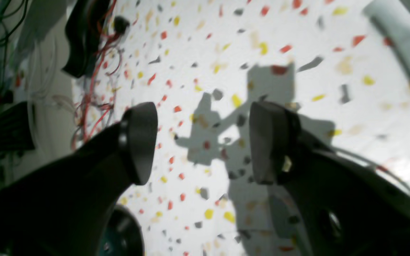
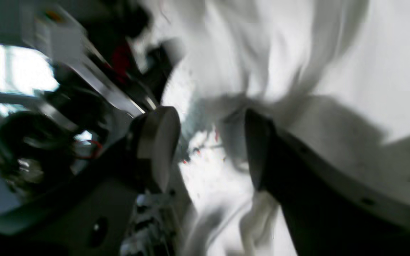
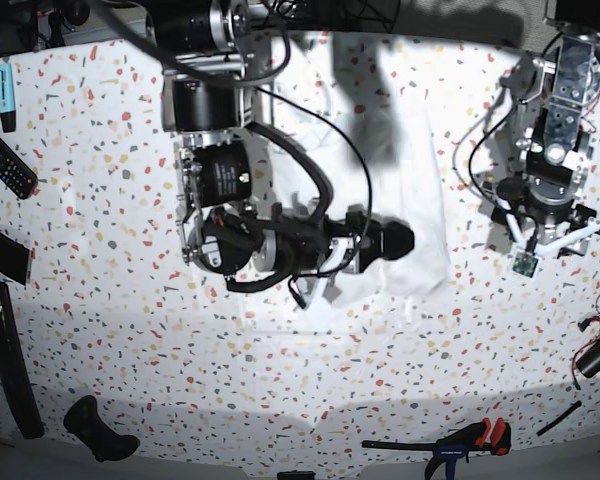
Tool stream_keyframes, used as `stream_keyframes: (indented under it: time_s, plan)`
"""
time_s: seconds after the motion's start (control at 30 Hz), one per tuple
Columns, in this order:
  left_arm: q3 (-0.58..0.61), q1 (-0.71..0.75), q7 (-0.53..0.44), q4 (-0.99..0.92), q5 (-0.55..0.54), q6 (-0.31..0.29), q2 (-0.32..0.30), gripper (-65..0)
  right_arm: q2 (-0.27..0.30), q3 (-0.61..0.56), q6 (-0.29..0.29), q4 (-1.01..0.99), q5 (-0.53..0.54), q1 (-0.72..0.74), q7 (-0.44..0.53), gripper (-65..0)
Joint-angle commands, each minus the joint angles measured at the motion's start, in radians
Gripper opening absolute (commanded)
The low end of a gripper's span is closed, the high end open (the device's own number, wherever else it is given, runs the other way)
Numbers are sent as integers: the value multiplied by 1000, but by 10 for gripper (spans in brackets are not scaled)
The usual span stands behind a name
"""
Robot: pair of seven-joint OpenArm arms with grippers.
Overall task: Fold the T-shirt properly
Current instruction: 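Fold the held end over onto the stack with the right gripper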
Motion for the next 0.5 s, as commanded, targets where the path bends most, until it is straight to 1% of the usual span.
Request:
stream_keyframes:
  time_s: [0.0, 0.07, 0.1, 0.2, 0.27, 0.33, 0.37, 0.43, 0.47]
  plan:
    - [-4, -14, -13, 21, 26, 22, -20, -261, -8, -6, 1, 15, 44, 25, 11, -320]
    - [-4, -14, -4, 21, 56, 35, -36, -261, -8, -6, 1, 15, 93, 25, 10, -320]
    - [-4, -13, -2, 21, 70, 52, -47, -261, -8, -6, 1, 15, 138, 25, 10, -320]
    - [-4, -14, 16, 21, 70, 67, -69, -261, -8, -6, 1, 15, 280, 27, 8, -321]
    - [-4, -14, 47, 22, 69, 76, -76, -261, -8, -5, 1, 16, 317, 37, 7, -321]
    - [-4, -13, 64, 27, 64, 93, -77, -261, -8, -5, 1, 16, 298, 61, -6, -321]
    - [-4, -11, 69, 37, 50, 93, -77, -261, -8, -5, 1, 16, 266, 78, -7, -321]
    - [-4, -4, 67, 83, 7, 93, -77, -261, -8, -5, 1, 16, 171, 117, 18, -321]
    - [-4, 3, 61, 122, -22, 93, -77, -261, -3, -5, 1, 16, 103, 137, 52, -321]
